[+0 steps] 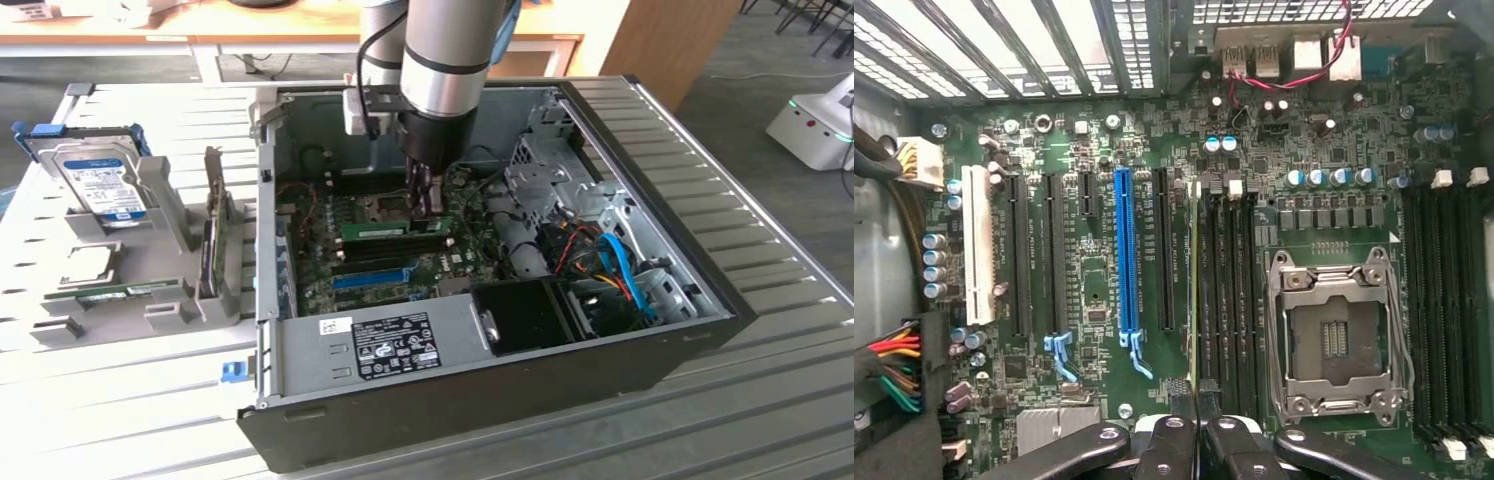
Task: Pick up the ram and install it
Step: 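Insert the ram into the slot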
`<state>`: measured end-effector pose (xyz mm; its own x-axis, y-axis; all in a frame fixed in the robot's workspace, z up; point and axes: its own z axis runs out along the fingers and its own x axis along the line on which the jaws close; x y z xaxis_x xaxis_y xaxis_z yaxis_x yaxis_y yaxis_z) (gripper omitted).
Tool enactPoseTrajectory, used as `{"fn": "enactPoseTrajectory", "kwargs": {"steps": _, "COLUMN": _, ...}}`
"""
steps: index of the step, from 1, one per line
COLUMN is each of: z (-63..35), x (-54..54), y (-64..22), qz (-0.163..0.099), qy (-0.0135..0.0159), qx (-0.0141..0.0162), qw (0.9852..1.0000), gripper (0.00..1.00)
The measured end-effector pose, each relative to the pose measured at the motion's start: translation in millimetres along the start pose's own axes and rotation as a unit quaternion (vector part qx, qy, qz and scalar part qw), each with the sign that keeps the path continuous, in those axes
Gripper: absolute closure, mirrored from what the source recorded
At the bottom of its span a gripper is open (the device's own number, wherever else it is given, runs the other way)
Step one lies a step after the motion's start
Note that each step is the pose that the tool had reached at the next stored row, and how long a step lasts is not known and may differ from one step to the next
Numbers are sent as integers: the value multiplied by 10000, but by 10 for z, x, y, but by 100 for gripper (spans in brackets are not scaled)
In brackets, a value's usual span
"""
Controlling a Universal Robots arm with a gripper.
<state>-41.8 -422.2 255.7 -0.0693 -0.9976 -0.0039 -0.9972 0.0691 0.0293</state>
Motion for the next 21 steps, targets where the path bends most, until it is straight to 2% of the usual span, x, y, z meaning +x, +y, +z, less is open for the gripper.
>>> {"fn": "enactPoseTrajectory", "kwargs": {"steps": 10, "z": 12, "x": 0, "y": 0, "qz": 0, "qy": 0, "qx": 0, "qw": 10000, "gripper": 88}}
{"fn": "enactPoseTrajectory", "kwargs": {"steps": 17, "z": 12, "x": 0, "y": 0, "qz": -254, "qy": 8, "qx": -1, "qw": 9997, "gripper": 88}}
{"fn": "enactPoseTrajectory", "kwargs": {"steps": 21, "z": 12, "x": 0, "y": 0, "qz": -263, "qy": 8, "qx": -1, "qw": 9997, "gripper": 88}}
